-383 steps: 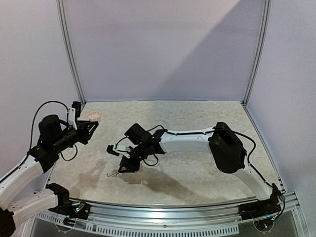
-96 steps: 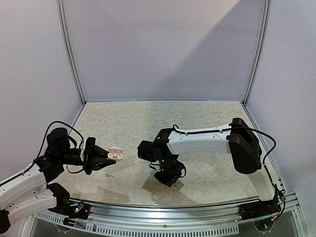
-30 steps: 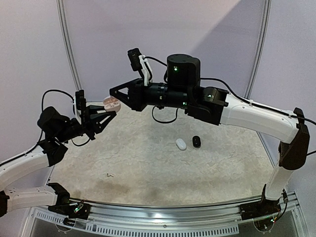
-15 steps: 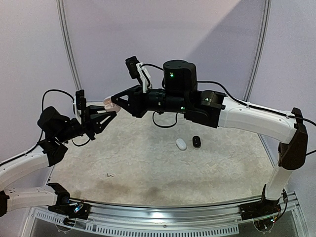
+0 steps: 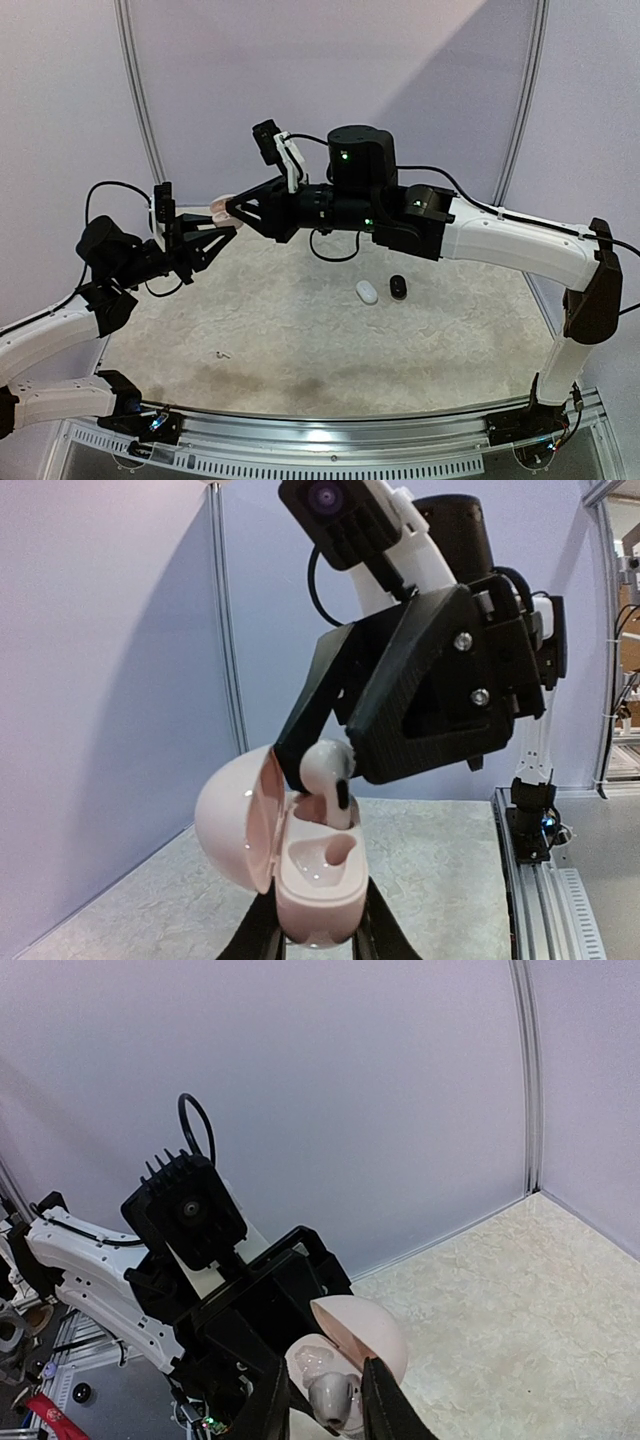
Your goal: Insert the wireless bluetooth earbuds into the charging case
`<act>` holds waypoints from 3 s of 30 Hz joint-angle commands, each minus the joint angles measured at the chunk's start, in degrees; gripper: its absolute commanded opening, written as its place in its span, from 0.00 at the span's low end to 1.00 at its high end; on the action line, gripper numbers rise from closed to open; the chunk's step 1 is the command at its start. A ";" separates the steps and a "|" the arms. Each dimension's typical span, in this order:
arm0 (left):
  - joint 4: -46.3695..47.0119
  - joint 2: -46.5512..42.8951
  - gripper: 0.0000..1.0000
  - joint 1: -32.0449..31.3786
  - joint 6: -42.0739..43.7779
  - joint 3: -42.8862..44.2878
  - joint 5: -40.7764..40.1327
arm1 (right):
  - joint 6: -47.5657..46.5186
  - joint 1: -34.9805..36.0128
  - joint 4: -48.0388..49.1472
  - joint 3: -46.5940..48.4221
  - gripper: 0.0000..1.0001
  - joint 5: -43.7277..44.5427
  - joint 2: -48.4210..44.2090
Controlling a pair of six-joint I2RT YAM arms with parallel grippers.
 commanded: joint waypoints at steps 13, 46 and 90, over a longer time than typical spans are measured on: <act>-2.05 -0.87 0.00 -0.72 -2.59 0.87 -3.86 | -0.89 -0.82 -4.79 -0.02 0.41 3.05 -2.02; -28.47 -11.00 0.00 8.62 1.30 -2.83 -32.43 | -11.48 4.52 -20.08 30.70 0.61 -3.88 44.30; -26.04 -10.05 0.00 8.71 2.71 -4.91 -32.20 | -12.18 5.87 -30.77 4.44 0.14 29.24 32.74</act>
